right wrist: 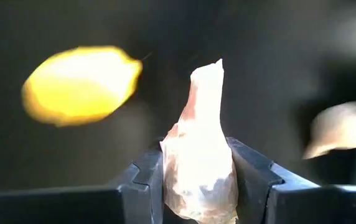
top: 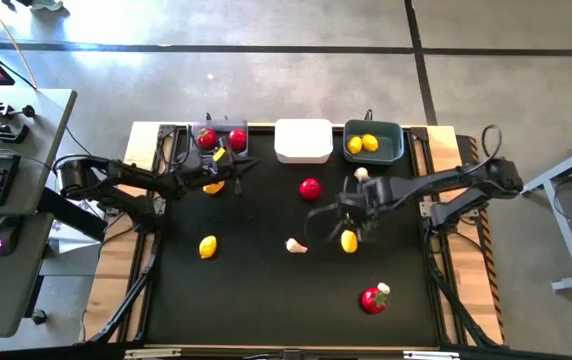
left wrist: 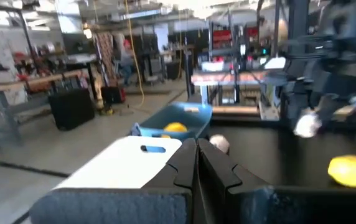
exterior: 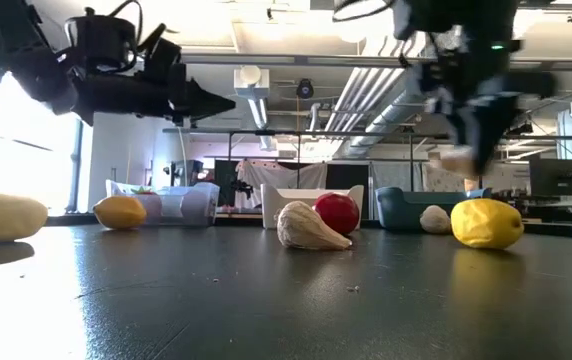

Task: Sort produce into baskets
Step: Put the garlic into the white bin

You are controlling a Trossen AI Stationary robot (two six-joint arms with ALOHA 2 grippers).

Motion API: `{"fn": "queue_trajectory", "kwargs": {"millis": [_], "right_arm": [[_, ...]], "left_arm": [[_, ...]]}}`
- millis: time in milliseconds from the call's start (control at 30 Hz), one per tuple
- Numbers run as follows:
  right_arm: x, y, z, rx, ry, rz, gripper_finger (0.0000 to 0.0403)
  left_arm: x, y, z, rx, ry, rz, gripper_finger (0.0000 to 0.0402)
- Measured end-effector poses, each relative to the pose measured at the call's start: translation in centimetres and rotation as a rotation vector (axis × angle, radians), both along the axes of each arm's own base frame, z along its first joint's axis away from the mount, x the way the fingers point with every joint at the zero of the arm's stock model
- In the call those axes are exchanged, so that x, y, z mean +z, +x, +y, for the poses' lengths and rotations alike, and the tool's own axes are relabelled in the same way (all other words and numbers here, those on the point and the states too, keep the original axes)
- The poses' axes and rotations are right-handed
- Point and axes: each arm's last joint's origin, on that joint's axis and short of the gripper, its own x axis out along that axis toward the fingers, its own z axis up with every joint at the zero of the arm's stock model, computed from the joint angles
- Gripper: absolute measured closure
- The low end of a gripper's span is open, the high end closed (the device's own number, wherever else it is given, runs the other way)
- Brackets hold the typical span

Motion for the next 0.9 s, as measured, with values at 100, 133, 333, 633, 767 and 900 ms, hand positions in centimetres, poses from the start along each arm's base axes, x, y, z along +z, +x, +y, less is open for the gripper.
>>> {"fn": "queue_trajectory", "kwargs": {"millis": [100,133,333,633,767,900], "right_arm": [[1.0,1.1,-2.5,-0.042,-0.071,-0.152,0.0283],[1.2,1.7,-3.5,-0.057,-0.084,-0.215,0.0283],[1.4,5.5,-9.1,-0.121,-0.099,-0.603,0.0284],[-1.7,8.8,-15.9,-0.282,-0.177,-0.837,0.0284],[-2.7,9.6,-18.5,-0.354,-0.154,-0.811,0.0284],[-3.2,10.5,-20.4,-0.386,-0.142,-0.785,0.0284]], "left_arm": [[0.1,-0.2,-0.1,0.000,0.011,-0.026,0.0401],[0.1,-0.2,-0.1,0.000,0.011,-0.027,0.0401],[0.1,-0.2,-0.1,-0.001,0.003,-0.028,0.0401],[0.1,-0.2,-0.1,-0.002,-0.014,-0.034,0.0401],[0.1,-0.2,-0.1,0.004,-0.014,-0.034,0.0401],[0.1,-0.2,0.0,0.010,-0.014,-0.034,0.0401]]}}
